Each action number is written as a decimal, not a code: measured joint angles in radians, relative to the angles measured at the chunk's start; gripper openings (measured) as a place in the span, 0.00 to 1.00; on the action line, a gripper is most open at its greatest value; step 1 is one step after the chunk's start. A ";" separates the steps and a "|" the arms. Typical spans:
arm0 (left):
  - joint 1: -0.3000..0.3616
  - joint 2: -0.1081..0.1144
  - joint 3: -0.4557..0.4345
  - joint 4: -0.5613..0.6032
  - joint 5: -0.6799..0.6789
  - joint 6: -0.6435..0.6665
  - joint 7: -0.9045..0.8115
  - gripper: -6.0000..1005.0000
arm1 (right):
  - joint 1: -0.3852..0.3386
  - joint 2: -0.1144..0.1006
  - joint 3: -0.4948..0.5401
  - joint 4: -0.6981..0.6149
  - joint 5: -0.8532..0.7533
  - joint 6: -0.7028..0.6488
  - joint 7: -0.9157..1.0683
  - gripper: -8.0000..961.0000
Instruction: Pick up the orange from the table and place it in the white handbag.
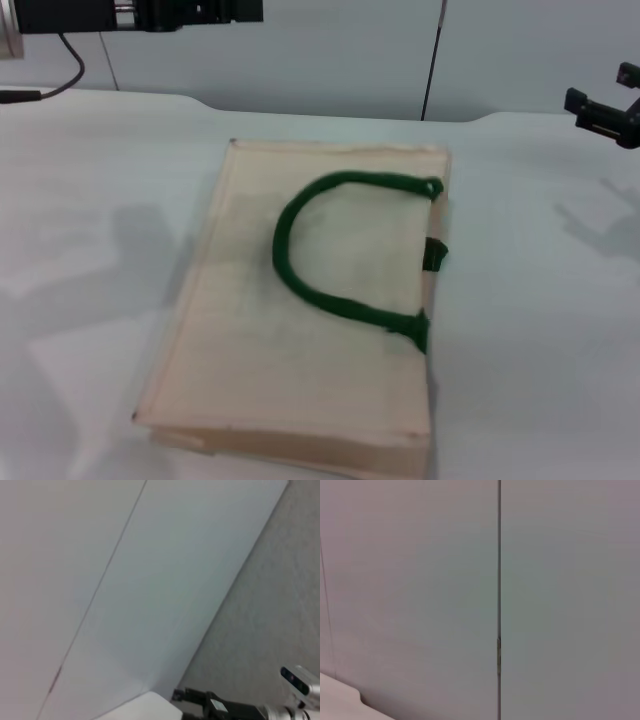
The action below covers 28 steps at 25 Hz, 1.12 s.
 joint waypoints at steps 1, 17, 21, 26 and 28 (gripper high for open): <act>0.004 -0.002 0.000 -0.003 -0.012 -0.005 0.000 0.28 | -0.001 0.000 0.001 0.000 0.000 0.000 -0.001 0.93; 0.119 -0.189 -0.003 0.007 -0.451 -0.266 0.537 0.84 | 0.021 0.003 0.298 0.152 0.001 -0.025 -0.228 0.93; 0.172 -0.196 -0.009 0.167 -0.571 -0.389 0.745 0.87 | 0.037 0.004 0.377 0.192 0.001 -0.059 -0.266 0.93; 0.242 -0.198 -0.010 0.427 -0.827 -0.561 1.071 0.87 | 0.025 0.008 0.606 0.297 0.001 -0.089 -0.485 0.93; 0.255 -0.199 -0.010 0.486 -0.898 -0.602 1.130 0.87 | 0.007 0.010 0.724 0.348 0.001 -0.087 -0.581 0.93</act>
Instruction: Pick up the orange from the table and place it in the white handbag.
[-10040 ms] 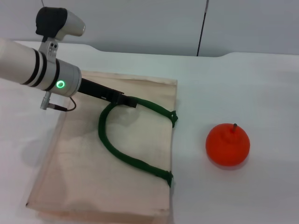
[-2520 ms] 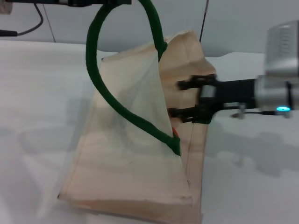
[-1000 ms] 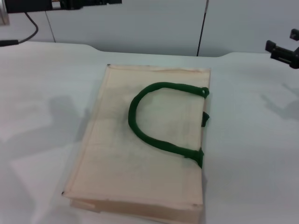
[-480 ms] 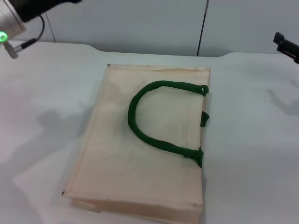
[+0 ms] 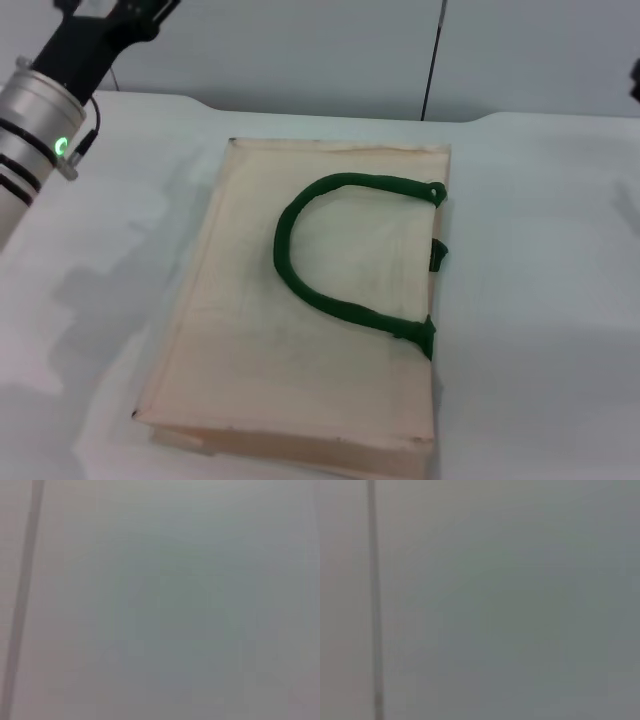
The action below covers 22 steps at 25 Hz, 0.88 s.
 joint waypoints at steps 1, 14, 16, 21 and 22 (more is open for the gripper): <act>0.009 -0.001 0.000 0.030 -0.040 -0.014 0.024 0.87 | -0.008 0.001 0.052 0.022 0.000 0.003 -0.049 0.93; 0.027 0.001 0.006 0.102 -0.063 -0.012 0.099 0.87 | -0.050 0.006 0.205 0.103 -0.007 0.001 -0.175 0.93; 0.027 0.001 0.006 0.102 -0.063 -0.013 0.097 0.87 | -0.051 0.007 0.206 0.104 -0.007 0.000 -0.174 0.93; 0.032 0.001 0.005 0.103 -0.063 -0.019 0.096 0.87 | -0.052 0.008 0.205 0.104 -0.010 -0.004 -0.179 0.93; 0.032 0.001 0.005 0.103 -0.063 -0.020 0.096 0.87 | -0.052 0.008 0.206 0.104 -0.010 -0.005 -0.179 0.93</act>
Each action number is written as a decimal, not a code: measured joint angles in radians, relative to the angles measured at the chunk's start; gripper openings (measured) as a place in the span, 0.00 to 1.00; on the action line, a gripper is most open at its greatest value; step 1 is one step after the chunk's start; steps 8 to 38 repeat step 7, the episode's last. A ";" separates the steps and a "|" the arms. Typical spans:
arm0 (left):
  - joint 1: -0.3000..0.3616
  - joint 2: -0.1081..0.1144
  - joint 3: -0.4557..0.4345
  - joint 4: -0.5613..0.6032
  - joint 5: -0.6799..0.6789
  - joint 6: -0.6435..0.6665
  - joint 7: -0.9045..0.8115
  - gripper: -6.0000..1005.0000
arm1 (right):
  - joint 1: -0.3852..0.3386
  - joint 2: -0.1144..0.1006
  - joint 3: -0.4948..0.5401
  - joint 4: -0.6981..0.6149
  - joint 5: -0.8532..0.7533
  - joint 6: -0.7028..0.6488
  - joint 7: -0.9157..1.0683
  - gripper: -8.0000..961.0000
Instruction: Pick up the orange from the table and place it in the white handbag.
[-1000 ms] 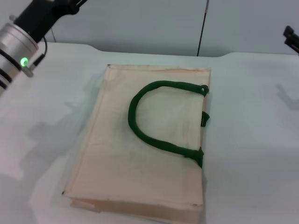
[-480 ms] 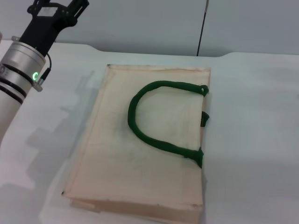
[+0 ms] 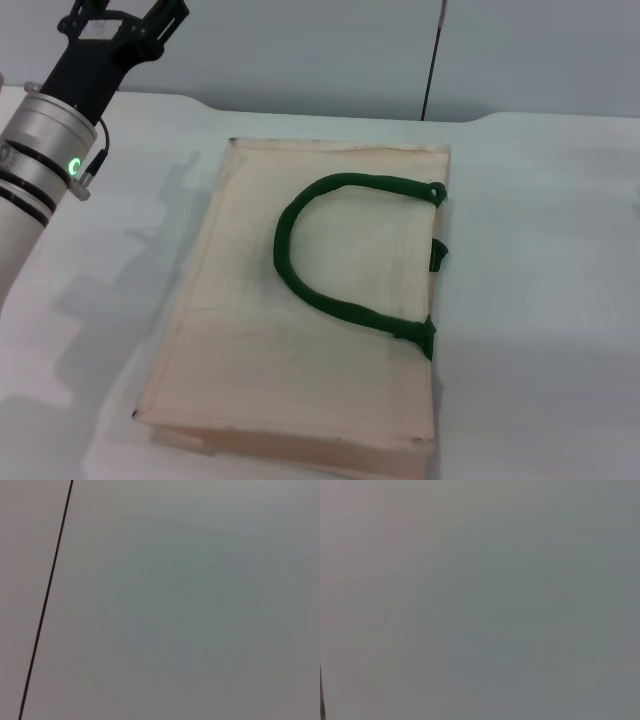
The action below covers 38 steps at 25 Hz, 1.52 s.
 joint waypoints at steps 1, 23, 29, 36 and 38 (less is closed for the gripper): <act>0.000 0.000 0.000 0.000 0.000 -0.001 0.000 0.87 | 0.000 0.000 0.000 0.000 0.001 -0.001 0.000 0.93; 0.002 0.001 -0.001 0.001 -0.001 -0.002 -0.001 0.87 | 0.000 -0.001 0.000 0.001 0.001 -0.003 0.005 0.93; 0.002 0.001 -0.001 0.001 -0.001 -0.002 -0.001 0.87 | 0.000 -0.001 0.000 0.001 0.001 -0.003 0.005 0.93; 0.002 0.001 -0.001 0.001 -0.001 -0.002 -0.001 0.87 | 0.000 -0.001 0.000 0.001 0.001 -0.003 0.005 0.93; 0.002 0.001 -0.001 0.001 -0.001 -0.002 -0.001 0.87 | 0.000 -0.001 0.000 0.001 0.001 -0.003 0.005 0.93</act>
